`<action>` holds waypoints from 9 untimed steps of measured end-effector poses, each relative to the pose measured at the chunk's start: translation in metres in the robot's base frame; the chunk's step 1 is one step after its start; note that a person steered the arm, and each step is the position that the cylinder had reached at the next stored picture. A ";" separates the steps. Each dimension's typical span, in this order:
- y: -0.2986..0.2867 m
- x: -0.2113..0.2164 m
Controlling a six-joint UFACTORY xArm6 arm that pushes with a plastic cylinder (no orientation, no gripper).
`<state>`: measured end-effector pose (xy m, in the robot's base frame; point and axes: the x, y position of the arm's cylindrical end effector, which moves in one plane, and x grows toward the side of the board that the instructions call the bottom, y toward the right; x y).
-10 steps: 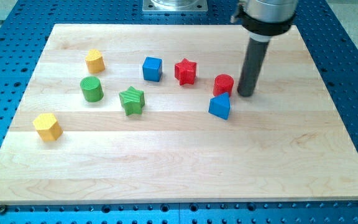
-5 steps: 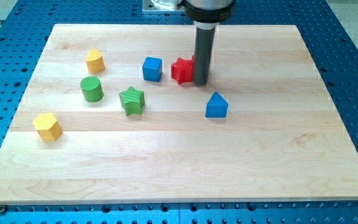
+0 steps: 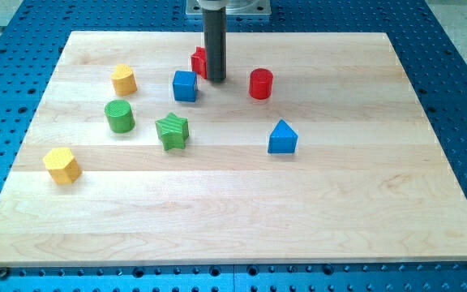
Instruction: Move the red star to the top left of the board
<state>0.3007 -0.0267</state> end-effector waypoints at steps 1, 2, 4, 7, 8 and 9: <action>-0.038 -0.012; -0.009 -0.025; -0.071 -0.045; -0.173 -0.059; -0.148 -0.056; -0.176 -0.017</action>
